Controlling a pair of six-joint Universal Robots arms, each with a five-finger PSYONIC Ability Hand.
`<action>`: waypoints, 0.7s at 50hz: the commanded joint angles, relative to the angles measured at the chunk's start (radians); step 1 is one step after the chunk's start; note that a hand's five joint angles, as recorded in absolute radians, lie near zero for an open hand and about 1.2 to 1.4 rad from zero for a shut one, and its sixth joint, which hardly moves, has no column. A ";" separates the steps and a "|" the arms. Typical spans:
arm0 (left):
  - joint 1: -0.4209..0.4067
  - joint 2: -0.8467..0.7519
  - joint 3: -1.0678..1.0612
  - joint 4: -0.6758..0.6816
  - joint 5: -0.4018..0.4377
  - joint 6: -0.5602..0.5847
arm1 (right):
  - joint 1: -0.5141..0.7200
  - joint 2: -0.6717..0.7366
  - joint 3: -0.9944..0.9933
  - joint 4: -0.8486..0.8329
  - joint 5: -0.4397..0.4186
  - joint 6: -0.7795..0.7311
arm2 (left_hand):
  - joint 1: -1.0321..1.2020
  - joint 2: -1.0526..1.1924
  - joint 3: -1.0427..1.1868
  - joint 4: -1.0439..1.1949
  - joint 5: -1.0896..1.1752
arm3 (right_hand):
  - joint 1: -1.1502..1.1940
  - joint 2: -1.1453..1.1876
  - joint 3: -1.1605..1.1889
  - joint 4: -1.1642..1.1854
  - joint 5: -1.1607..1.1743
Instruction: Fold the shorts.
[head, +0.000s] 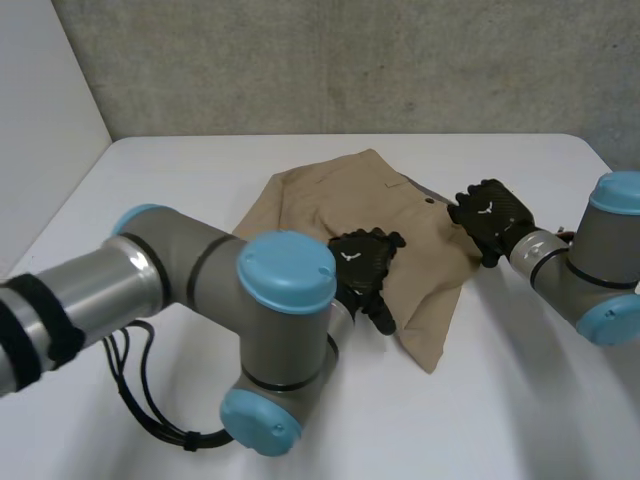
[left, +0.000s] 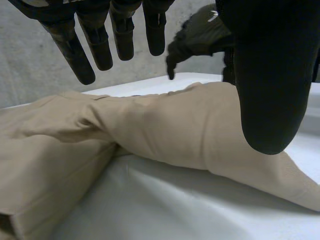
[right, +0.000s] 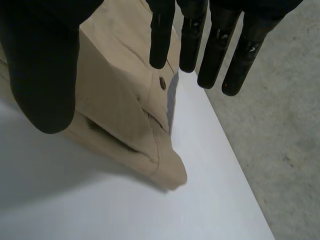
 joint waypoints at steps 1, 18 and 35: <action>-0.020 -0.060 0.059 0.004 -0.001 -0.011 | 0.002 0.041 -0.020 -0.015 -0.032 0.003 | 0.098 0.097 0.102 0.096 0.095 | 0.238 0.176 0.174 0.172 0.196; -0.027 -0.195 0.209 0.008 -0.053 -0.046 | 0.010 -0.039 0.037 -0.009 -0.042 0.052 | 0.421 0.420 0.425 0.418 0.417 | 0.995 0.932 0.930 0.928 0.953; 0.074 0.011 0.113 -0.010 -0.129 0.023 | 0.059 -0.328 0.152 0.028 0.042 0.225 | 1.123 1.122 1.126 1.120 1.119 | 0.995 0.932 0.930 0.928 0.953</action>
